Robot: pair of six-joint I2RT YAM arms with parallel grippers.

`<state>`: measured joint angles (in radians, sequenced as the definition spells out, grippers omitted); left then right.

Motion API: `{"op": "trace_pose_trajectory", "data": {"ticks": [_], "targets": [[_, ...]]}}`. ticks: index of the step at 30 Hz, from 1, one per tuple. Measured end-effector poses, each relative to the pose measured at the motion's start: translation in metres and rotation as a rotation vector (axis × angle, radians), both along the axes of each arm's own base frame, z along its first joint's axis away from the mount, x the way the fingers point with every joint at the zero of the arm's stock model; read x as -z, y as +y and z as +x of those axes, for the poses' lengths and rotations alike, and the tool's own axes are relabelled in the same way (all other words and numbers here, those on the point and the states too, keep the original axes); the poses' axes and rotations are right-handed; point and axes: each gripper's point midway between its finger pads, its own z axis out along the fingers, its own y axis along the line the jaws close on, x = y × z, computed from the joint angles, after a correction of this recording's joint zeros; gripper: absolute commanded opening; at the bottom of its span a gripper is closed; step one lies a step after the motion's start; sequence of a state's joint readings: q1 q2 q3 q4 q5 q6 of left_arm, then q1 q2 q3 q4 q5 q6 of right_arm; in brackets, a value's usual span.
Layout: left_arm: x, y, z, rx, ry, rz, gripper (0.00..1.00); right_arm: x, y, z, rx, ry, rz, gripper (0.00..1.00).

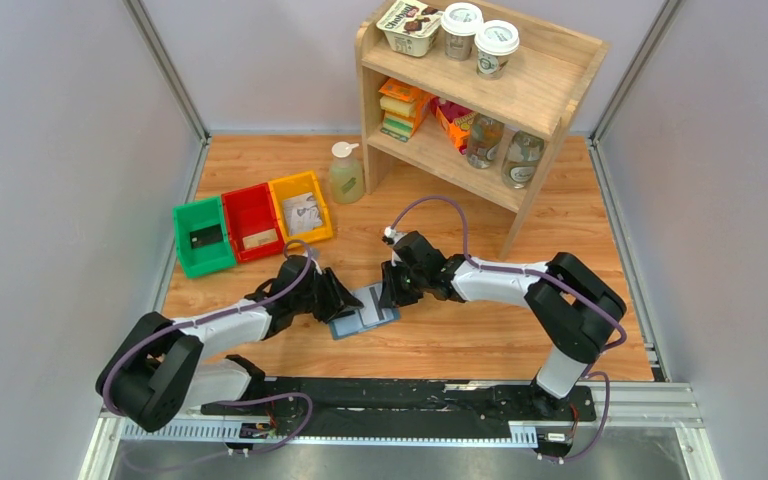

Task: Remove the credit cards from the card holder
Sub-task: Remove the credit card from the card holder.

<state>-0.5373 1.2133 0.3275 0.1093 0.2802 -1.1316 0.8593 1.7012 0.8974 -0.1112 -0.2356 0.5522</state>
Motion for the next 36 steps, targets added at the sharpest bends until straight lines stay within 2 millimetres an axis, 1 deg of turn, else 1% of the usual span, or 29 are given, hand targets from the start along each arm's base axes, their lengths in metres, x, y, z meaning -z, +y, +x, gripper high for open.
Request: {"op": "trace_pose_trajectory", "data": {"ticks": [4,8,13,17,21,25,31,36], "targets": [[-0.003,-0.005,0.003,-0.004,-0.013,-0.035,0.41,0.002,0.001,0.0,-0.002,0.003,0.001,0.21],[-0.005,-0.011,0.004,0.001,-0.009,-0.071,0.34,0.003,0.002,0.0,-0.005,0.007,0.004,0.21],[-0.005,-0.01,0.002,-0.013,-0.001,-0.09,0.26,0.003,0.001,0.001,0.0,0.007,0.004,0.21],[-0.013,-0.009,0.0,-0.024,-0.026,-0.119,0.23,0.003,0.001,0.002,0.0,0.005,0.007,0.21],[-0.019,-0.01,0.001,-0.028,-0.054,-0.143,0.22,0.002,0.002,0.002,-0.002,0.004,0.012,0.21],[-0.018,-0.011,0.001,-0.026,-0.064,-0.155,0.22,0.003,0.003,0.002,-0.002,0.008,0.015,0.21],[-0.012,-0.015,0.003,-0.015,-0.06,-0.161,0.26,0.003,0.002,0.003,0.008,0.016,0.017,0.21],[-0.012,-0.019,0.005,-0.006,-0.077,-0.167,0.27,0.004,0.003,0.005,0.017,0.024,0.025,0.21]]}}
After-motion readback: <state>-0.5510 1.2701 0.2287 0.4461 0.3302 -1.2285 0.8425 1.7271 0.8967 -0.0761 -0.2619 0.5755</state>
